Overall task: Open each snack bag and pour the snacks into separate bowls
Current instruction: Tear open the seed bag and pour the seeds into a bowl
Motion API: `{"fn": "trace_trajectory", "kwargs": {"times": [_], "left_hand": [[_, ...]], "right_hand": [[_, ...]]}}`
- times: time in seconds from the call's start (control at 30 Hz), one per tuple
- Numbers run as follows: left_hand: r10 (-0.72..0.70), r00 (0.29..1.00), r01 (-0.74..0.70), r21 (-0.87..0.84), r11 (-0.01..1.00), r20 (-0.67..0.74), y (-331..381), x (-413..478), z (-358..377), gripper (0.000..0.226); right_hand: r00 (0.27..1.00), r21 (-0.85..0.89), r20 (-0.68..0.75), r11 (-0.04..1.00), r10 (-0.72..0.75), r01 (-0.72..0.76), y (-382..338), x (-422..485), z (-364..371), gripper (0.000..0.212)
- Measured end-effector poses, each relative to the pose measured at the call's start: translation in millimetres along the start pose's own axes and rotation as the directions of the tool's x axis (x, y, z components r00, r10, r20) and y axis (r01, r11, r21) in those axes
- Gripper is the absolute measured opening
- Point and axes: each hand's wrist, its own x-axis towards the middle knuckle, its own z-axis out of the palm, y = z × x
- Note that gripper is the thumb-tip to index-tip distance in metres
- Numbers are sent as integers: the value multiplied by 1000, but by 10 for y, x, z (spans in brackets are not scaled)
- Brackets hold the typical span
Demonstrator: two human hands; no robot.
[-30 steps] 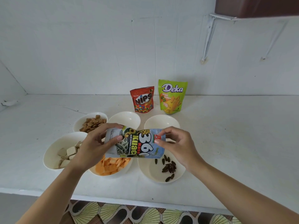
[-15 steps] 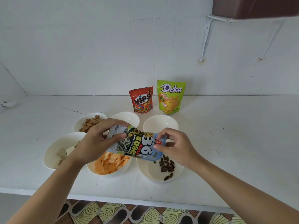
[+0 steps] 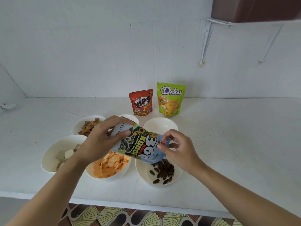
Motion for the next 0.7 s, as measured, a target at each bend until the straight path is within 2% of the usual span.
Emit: {"fn": "trace_trajectory", "kwargs": {"times": [0.27,0.33,0.47,0.57,0.7], "left_hand": [[-40,998,38,-42,998,-43,-18,-6,57,22],[-49,998,48,-28,998,-31,-27,13,39,22],[-21,1000,21,14,1000,-5,-16,50,10,21],[-15,1000,14,54,998,8,-11,64,-13,21],[-5,1000,4,58,998,9,28,93,-15,21]], "right_hand": [[1000,15,17,1000,2,-2,12,35,-38,23],[998,11,56,1000,19,-19,18,38,-32,23],[999,20,33,1000,18,-19,22,51,-43,23],[994,22,96,999,44,-46,26,53,-40,25],[995,40,82,998,51,-54,35,56,-37,26]]}}
